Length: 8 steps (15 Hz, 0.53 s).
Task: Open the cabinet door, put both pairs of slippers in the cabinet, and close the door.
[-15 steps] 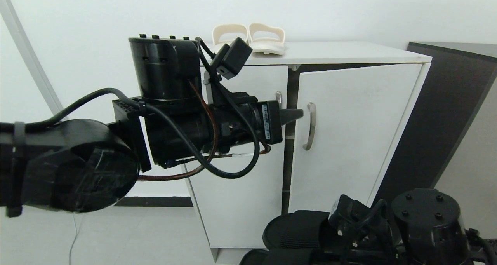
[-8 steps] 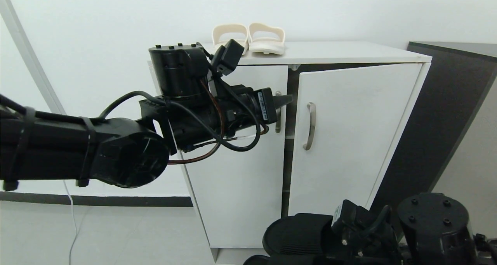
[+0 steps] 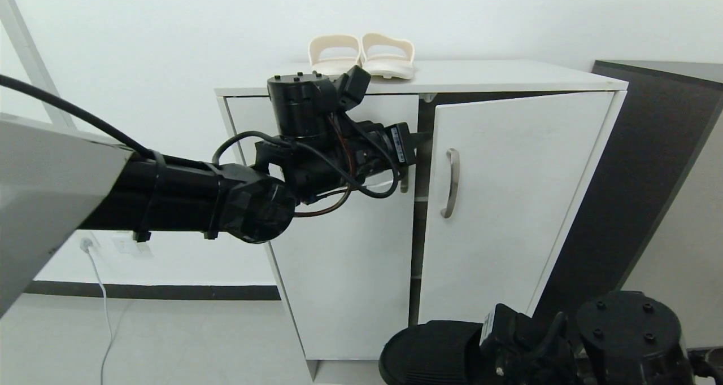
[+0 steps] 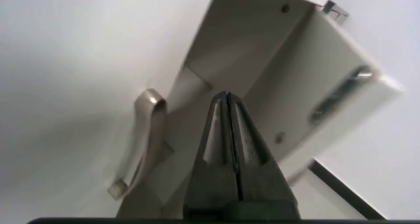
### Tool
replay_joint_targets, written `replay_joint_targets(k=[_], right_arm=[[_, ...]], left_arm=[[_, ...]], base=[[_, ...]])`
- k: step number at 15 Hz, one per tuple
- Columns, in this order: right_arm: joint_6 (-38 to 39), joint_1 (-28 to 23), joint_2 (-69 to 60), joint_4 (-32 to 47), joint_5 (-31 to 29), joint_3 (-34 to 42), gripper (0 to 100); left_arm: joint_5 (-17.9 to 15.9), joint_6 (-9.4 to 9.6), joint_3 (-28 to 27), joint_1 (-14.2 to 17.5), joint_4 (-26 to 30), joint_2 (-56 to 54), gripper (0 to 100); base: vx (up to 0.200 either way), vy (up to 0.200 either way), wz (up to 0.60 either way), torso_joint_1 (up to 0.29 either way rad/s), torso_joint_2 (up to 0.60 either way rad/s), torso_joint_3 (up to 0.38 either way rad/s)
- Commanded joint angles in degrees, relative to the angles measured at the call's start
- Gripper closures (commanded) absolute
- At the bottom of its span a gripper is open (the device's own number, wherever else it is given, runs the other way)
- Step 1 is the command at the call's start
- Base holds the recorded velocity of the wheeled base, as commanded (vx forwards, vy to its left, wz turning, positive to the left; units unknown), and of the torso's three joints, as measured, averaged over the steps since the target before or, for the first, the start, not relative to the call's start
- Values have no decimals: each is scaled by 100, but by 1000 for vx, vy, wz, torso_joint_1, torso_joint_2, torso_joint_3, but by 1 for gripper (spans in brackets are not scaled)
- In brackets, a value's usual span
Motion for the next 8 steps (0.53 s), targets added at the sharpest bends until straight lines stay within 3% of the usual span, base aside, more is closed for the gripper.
replay_joint_targets(k=[1,5,8], right_arm=[[2,72,18,2,2,53,100],[11,178,27,2,2,71,100],[11,213,27,2,2,97,100]], left_arm=[[1,-1,-146,-5,-3,279,100],[1,-1,-163,-67,-3,323,100],[-8,-1,267,-436,-214,86,100]], base=[[0,0,0,0,0,0],[-200,0,0,5,2,1],[-200,0,0,1,1,-4]])
